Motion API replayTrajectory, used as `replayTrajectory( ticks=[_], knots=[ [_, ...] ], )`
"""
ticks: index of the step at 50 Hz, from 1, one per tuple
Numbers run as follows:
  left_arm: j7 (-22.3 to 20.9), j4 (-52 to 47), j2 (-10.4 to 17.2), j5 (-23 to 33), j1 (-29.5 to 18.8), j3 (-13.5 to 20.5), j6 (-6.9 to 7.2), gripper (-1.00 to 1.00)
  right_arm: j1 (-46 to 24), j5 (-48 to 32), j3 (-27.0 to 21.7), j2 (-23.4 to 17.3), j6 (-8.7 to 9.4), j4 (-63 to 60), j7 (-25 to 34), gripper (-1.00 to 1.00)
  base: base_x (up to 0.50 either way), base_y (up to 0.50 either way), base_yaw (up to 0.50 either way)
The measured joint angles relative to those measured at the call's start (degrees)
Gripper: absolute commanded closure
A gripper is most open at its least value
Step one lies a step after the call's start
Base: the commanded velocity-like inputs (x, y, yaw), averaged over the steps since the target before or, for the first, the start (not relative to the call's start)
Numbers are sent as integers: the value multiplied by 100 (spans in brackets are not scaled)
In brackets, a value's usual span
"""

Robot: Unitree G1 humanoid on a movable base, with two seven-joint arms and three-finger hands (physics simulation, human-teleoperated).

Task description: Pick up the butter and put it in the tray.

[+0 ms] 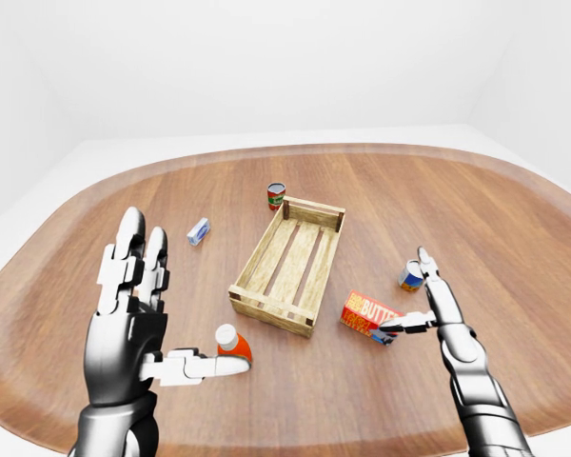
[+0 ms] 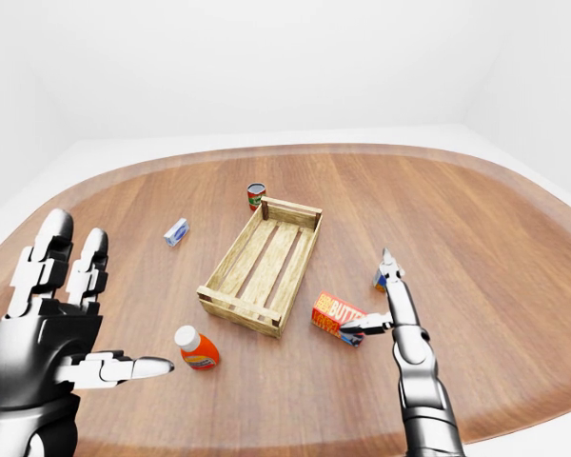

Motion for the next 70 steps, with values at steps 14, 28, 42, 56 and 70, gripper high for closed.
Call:
replayTrajectory(
  ticks=[14, 28, 42, 56, 70],
  knots=[
    [-9, -14, -5, -33, -29, 57, 0, -100, -310, -108, 341, -58, 0, 1081, -140, -100, 0, 0, 0],
    [2, -5, -7, -36, -54, 69, 0, -100, -361, -256, 499, -91, 0, 1670, -104, -100, 0, 0, 0],
    [10, -11, -5, -28, -58, 64, 0, -100, -515, -331, 605, -158, 0, 2363, -104, -100, 0, 0, 0],
    [10, -21, -9, -20, -37, 51, 0, -100, -788, -221, 628, -314, 0, 3134, -130, -100, 0, 0, 0],
    [7, -36, -8, -26, -32, 55, 0, -100, -1092, -44, 652, -409, 0, 3583, -129, -100, 0, 0, 0]
  ],
)
